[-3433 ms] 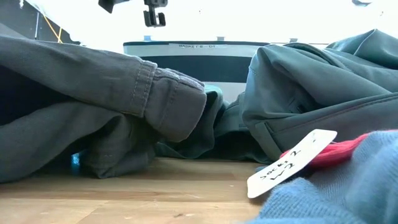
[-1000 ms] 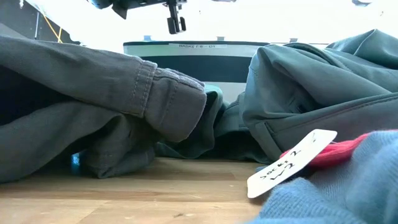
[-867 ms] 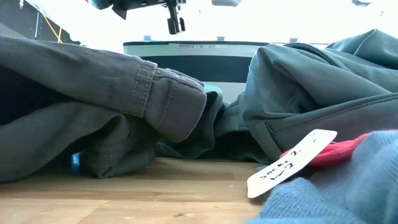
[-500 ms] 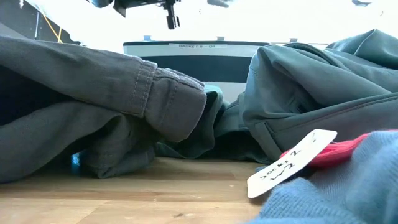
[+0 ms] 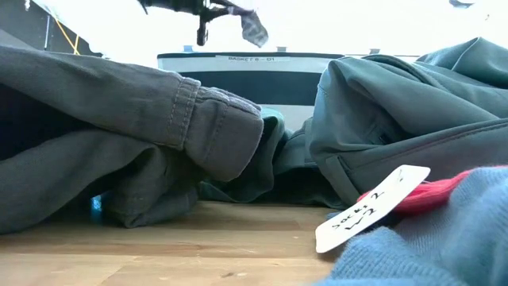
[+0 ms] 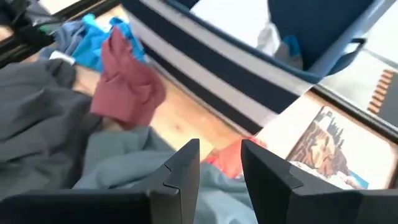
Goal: Sort clothes
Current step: Put the grey sock into the blue laundry bin
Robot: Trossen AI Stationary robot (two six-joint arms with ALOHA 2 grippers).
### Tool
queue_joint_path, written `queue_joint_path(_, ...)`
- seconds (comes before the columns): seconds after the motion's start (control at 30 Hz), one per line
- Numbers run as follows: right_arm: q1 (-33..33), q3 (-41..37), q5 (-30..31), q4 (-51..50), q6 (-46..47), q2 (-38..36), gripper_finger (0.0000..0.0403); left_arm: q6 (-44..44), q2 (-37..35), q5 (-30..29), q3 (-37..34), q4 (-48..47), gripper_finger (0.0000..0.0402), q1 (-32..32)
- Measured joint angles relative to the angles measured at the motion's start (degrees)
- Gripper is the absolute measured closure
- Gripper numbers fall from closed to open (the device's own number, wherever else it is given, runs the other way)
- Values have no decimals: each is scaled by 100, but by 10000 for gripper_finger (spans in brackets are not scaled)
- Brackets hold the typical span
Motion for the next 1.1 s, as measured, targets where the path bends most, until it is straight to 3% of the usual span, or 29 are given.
queue_joint_path(0.23, -28, -840, 206, 209, 588, -492, 289, -207, 456, -111, 23, 390, 401, 462)
queue_joint_path(0.4, -28, -1519, 248, 669, 868, -974, 289, -214, 1228, -174, 509, 238, 401, 438)
queue_joint_path(0.53, -26, -2108, 245, 1163, 1086, -1326, 289, 293, 1840, -432, 1261, -149, 401, 307)
queue_joint_path(0.8, -26, -2715, 129, 1973, 1103, -1630, 289, 2399, 2927, -1553, 3169, -2284, 401, -27)
queue_joint_path(1.1, -43, -2715, 273, 1994, 618, -1627, 289, 3074, 3662, -2003, 4013, -2587, 401, -463)
